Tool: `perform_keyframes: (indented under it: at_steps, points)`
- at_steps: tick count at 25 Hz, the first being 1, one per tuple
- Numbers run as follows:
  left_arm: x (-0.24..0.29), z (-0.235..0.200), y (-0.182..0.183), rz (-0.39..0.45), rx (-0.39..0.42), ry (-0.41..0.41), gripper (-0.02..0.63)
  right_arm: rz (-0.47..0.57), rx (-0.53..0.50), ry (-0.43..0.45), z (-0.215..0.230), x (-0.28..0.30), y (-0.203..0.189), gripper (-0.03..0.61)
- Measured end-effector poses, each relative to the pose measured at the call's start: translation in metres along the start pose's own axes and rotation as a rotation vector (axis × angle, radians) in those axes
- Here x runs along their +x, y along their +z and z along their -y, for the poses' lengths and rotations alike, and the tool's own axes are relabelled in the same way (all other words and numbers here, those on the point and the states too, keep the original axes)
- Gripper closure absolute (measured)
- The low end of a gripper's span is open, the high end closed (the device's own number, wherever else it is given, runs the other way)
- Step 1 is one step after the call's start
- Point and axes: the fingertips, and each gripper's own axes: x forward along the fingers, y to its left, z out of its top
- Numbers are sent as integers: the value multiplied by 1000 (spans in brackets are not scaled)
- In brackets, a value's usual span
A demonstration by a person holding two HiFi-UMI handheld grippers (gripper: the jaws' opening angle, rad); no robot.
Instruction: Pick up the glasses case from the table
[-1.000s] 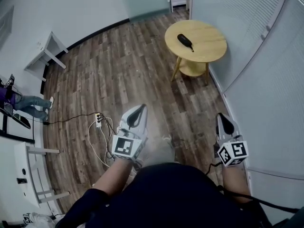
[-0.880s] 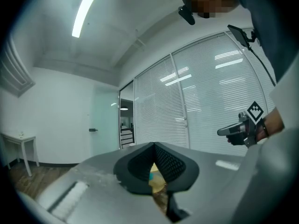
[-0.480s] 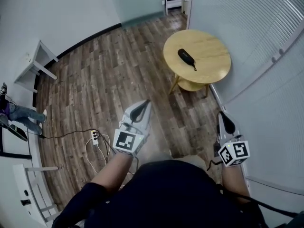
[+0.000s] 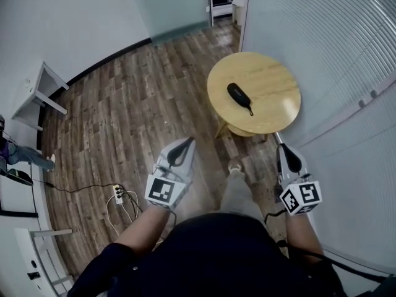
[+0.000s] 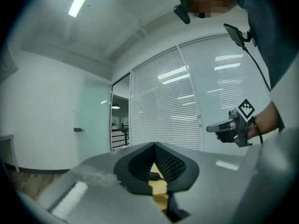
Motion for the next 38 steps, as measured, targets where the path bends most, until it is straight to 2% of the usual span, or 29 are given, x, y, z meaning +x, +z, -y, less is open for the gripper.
perform_keyframes:
  at_steps: [3,9,12,15,19,22,25,32,38]
  points:
    - [30,-28,-1,-1,-1,41,611,-4,-23,23,27,46,11,571]
    - [99,-70,16,-14,1,95,611,-37,-2,96,63,139,24,571]
    - [146,-93,23,-27,-33,153,611,-68,7,171,85,187,29,571]
    - [200,-105,30,-43,-26,181,611,-65,-10,235,110,232,40,571]
    - [270,-121,34,-65,10,214,611,-55,-1,247,153,286,48,571]
    - [312,-124,12,-93,23,228,611,-68,30,249,192,315,31,571]
    - [341,-120,-11,-118,5,211,611,-94,37,261,208,335,7,571]
    - [379,-122,-53,-161,-43,145,611,-191,64,254,201,370,-45,571]
    - [386,-128,-88,-189,-67,103,611,-279,48,256,184,393,-91,571]
